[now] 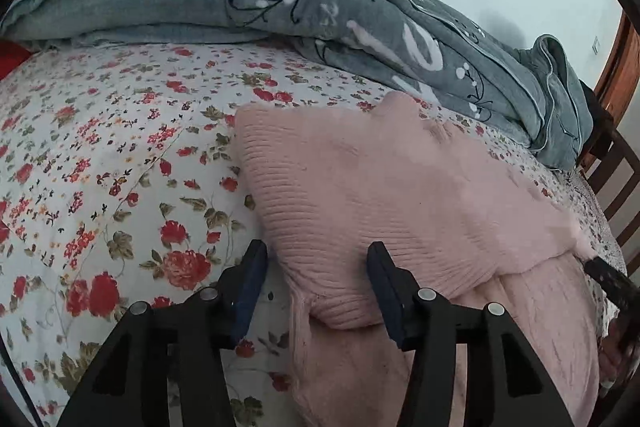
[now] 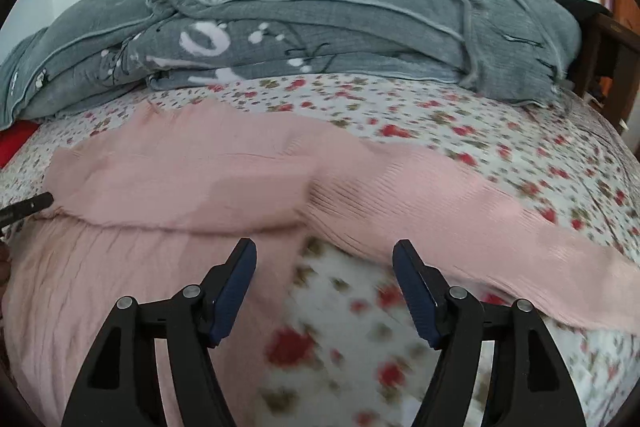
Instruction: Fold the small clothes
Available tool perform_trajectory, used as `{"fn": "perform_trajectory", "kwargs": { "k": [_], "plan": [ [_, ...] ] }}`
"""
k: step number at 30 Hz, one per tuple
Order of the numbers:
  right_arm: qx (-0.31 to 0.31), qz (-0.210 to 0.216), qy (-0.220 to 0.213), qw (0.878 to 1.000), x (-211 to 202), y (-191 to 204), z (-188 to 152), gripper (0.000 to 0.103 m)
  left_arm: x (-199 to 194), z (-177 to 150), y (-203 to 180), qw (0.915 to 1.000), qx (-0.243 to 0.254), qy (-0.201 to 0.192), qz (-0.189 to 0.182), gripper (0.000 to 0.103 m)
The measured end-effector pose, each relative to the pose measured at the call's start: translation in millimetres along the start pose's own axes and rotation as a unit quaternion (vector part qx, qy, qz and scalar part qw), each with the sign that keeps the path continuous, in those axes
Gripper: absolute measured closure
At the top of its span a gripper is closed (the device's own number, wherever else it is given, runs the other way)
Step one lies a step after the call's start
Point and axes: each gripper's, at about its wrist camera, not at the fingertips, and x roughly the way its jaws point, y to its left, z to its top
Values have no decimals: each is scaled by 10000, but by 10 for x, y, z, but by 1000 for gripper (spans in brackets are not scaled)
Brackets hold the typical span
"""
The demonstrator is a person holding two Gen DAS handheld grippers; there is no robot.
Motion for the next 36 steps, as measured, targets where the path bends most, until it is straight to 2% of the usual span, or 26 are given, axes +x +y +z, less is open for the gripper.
{"fn": "perform_trajectory", "kwargs": {
  "k": [4, 8, 15, 20, 24, 29, 34, 35, 36],
  "plan": [
    [-154, -454, -56, 9988, -211, -319, -182, 33, 21, -30, -107, 9995, 236, 1, 222, 49],
    [-115, -874, -27, 9961, -355, -663, -359, 33, 25, -33, -85, 9998, 180, 4, 88, 47],
    [672, -1130, -224, 9911, -579, -1394, -710, 33, 28, -34, -109, 9995, 256, 14, 201, 46],
    [1665, -901, -260, 9816, -666, -2044, -928, 32, 27, -38, -137, 9993, 269, 12, 243, 45],
    [2167, -779, -405, 9723, -681, -2402, -1040, 31, 31, -37, -129, 9994, 263, 22, 224, 45],
    [2585, -512, -541, 9631, -642, -2635, -1058, 30, 47, -37, -120, 9995, 269, 49, 168, 41],
    [2802, -556, -687, 9559, -599, -2759, -974, 30, 54, -32, -120, 9995, 281, 60, 146, 40],
    [2866, -590, -680, 9538, -589, -2787, -960, 34, 54, -30, -120, 9995, 281, 61, 140, 40],
    [2926, -623, -681, 9518, -580, -2815, -945, 43, 52, -31, -116, 9995, 277, 58, 129, 40]
  ]
}}
